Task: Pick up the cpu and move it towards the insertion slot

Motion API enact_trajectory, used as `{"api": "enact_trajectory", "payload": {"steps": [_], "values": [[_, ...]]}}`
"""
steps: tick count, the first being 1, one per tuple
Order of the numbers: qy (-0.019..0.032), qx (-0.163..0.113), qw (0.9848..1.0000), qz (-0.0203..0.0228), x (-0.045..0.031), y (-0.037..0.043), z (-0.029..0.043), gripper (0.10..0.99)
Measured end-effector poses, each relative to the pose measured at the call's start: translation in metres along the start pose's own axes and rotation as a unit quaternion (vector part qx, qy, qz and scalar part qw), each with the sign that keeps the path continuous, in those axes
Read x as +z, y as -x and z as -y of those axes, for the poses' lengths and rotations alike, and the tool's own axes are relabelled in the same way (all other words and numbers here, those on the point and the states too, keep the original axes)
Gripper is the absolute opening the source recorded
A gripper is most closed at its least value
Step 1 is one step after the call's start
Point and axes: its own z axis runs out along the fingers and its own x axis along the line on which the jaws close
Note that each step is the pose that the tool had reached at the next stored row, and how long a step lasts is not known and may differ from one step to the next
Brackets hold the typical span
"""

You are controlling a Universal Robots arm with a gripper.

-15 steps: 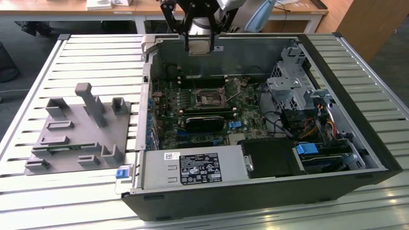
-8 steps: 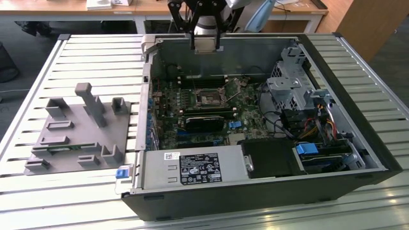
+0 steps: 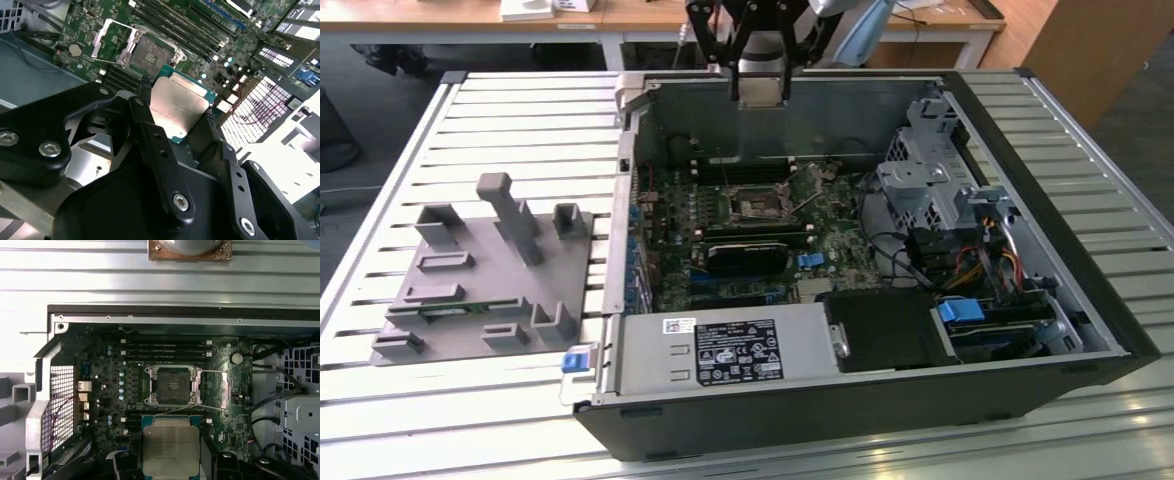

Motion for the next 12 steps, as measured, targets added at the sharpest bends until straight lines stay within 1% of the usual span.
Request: {"api": "enact_trajectory", "payload": {"steps": [4, 10, 12], "values": [[0.0, 0.0, 1.0, 0.0, 0.0001, 0.0032, -0.0041, 0.541], [0.0, -0.001, 1.0, 0.0, 0.0008, 0.005, -0.0172, 0.541], [0.0, -0.001, 1.0, -0.0001, 0.0013, 0.0069, -0.0198, 0.541]]}}
